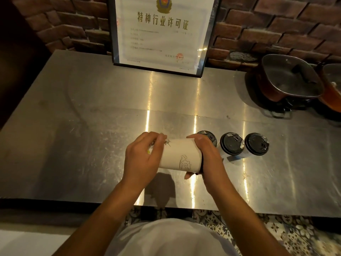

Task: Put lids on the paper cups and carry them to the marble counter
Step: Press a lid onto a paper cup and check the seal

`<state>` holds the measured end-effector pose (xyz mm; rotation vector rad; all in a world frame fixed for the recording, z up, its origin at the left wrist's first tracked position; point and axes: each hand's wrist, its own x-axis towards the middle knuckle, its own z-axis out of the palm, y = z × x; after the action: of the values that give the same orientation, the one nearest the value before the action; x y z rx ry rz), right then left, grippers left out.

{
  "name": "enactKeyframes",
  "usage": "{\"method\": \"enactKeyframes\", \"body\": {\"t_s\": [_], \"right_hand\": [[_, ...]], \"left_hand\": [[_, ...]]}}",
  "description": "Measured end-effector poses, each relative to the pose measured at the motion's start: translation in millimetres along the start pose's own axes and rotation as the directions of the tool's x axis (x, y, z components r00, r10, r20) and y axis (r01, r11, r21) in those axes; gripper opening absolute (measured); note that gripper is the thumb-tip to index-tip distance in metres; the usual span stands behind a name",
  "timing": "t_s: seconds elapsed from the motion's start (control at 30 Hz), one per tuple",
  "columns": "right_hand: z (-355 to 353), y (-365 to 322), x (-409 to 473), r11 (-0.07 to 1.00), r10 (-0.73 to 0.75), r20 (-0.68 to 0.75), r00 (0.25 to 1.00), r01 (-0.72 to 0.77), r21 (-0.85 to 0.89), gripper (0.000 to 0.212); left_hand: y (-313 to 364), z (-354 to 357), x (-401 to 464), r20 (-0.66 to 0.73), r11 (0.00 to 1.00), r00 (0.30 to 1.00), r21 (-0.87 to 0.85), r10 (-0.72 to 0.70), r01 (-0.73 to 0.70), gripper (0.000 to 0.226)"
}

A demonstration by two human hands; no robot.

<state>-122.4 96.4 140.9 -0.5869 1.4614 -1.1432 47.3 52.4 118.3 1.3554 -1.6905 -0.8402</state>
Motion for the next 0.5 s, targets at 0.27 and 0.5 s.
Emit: {"method": "enactKeyframes", "body": {"t_s": [0.27,0.5], "right_hand": [[-5.9,12.3,-1.6,0.88,-0.338,0.062,0.939,0.338,-0.333,0.035],[-8.2,18.1,8.7,0.823,-0.368,-0.104,0.924,0.272,-0.499,0.04]], "left_hand": [[-0.7,0.4,9.7,0.32,0.776,0.799,-0.231,-0.508,0.586,0.031],[6.8,19.7,-11.7,0.203,0.961,0.94,0.113,-0.273,0.254,0.042]]}}
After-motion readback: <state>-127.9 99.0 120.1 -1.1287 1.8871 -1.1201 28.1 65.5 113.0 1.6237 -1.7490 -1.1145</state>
